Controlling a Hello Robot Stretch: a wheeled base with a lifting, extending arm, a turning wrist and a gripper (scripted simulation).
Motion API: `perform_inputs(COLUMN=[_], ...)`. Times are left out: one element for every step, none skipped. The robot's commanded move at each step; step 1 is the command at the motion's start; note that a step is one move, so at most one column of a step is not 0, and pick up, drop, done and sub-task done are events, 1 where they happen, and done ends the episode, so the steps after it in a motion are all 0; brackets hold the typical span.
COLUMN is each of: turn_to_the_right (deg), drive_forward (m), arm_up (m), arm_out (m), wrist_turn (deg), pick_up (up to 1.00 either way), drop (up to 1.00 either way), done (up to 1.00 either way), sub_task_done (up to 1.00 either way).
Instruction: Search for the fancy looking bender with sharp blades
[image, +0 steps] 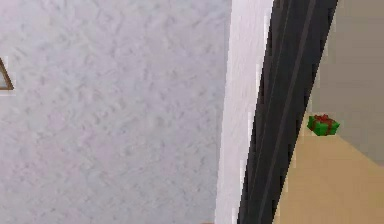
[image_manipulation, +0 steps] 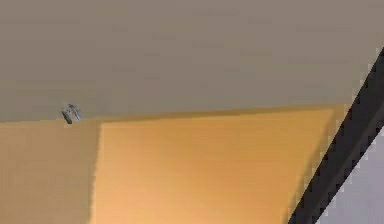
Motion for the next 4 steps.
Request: perform_inputs(turn_to_the_right=[45.0, 9.0, 0.0, -24.0], drive_forward=[0.00, 0.00, 0.50, 0.00], arm_up=[0.00, 0.00, 0.00, 0.00], arm_out=[0.00, 0.00, 0.00, 0.00], wrist_turn=[0.0, 0.0, 0.0, 0.0], pick_up=[0.00, 0.00, 0.00, 0.00], drop=[0.00, 0.00, 0.00, 0.00], done=[0.00, 0.00, 0.00, 0.00], sub_task_done=[0.00, 0.00, 0.00, 0.00])
